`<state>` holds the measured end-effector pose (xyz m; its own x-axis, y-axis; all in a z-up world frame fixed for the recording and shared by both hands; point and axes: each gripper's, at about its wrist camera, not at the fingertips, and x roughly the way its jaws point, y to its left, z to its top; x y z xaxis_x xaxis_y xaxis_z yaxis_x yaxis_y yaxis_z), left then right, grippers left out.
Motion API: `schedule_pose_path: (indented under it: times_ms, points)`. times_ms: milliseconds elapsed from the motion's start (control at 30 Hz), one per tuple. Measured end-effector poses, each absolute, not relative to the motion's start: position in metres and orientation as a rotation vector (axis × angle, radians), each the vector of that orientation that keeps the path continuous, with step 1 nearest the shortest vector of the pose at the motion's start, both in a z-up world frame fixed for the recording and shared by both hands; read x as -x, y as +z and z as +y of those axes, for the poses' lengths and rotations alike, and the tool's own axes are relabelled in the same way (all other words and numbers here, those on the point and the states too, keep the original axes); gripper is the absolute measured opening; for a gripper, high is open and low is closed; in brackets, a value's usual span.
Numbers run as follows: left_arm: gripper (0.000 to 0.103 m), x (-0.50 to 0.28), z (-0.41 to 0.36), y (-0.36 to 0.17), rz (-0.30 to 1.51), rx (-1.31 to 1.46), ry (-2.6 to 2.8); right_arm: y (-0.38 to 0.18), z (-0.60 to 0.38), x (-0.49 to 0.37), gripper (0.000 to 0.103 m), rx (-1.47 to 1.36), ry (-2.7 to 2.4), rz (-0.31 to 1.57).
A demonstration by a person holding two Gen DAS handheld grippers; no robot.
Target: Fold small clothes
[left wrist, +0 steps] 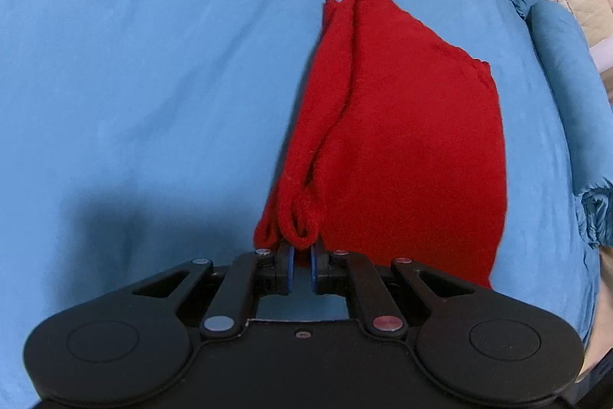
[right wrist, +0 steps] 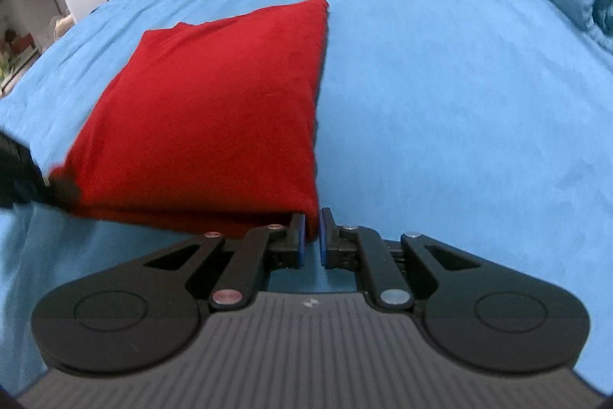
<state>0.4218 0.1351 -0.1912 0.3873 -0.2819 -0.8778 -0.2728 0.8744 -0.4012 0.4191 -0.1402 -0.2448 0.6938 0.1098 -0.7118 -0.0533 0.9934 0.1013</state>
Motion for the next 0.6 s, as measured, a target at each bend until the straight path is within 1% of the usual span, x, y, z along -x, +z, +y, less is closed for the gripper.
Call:
schedule_pose_path:
  times_ms: [67, 100, 133, 167, 200, 233, 267, 300, 333, 367, 433, 533, 600]
  points:
    - [0.009, -0.423, 0.136, -0.191, 1.187, 0.542, -0.005, -0.243, -0.141, -0.421, 0.024, -0.065, 0.113, 0.813]
    - [0.012, -0.421, 0.135, -0.187, 1.188, 0.538, -0.003, -0.239, -0.142, -0.423, 0.026, -0.051, 0.127, 0.825]
    - [0.014, -0.420, 0.134, -0.184, 1.186, 0.527, -0.001, -0.234, -0.142, -0.422, 0.033, -0.034, 0.138, 0.826]
    - [0.016, -0.418, 0.133, -0.178, 1.182, 0.505, 0.002, -0.228, -0.145, -0.421, 0.050, -0.018, 0.151, 0.824]
    - [0.033, -0.417, 0.132, -0.170, 1.174, 0.469, 0.013, -0.224, -0.144, -0.420, 0.057, -0.002, 0.161, 0.813]
    - [0.046, -0.414, 0.130, -0.161, 1.162, 0.422, 0.031, -0.218, -0.145, -0.418, 0.063, 0.013, 0.171, 0.795]
    - [0.073, -0.413, 0.129, -0.154, 1.148, 0.366, 0.057, -0.212, -0.145, -0.416, 0.069, 0.028, 0.185, 0.789]
    - [0.081, -0.411, 0.126, -0.145, 1.127, 0.299, 0.093, -0.205, -0.145, -0.415, 0.072, 0.042, 0.195, 0.790]
    - [0.090, -0.408, 0.125, -0.137, 1.103, 0.244, 0.115, -0.201, -0.145, -0.413, 0.081, 0.047, 0.199, 0.785]
    - [0.091, -0.406, 0.125, -0.131, 1.084, 0.212, 0.122, -0.194, -0.146, -0.413, 0.092, 0.047, 0.205, 0.776]
    - [0.092, -0.409, 0.128, -0.119, 1.060, 0.175, 0.136, -0.180, -0.147, -0.417, 0.103, 0.034, 0.216, 0.747]
    - [0.092, -0.423, 0.134, -0.103, 1.002, 0.193, 0.098, -0.156, -0.149, -0.437, 0.103, -0.012, 0.240, 0.742]
    - [0.095, -0.441, 0.137, -0.092, 0.969, 0.192, 0.053, -0.141, -0.150, -0.457, 0.103, -0.046, 0.262, 0.757]
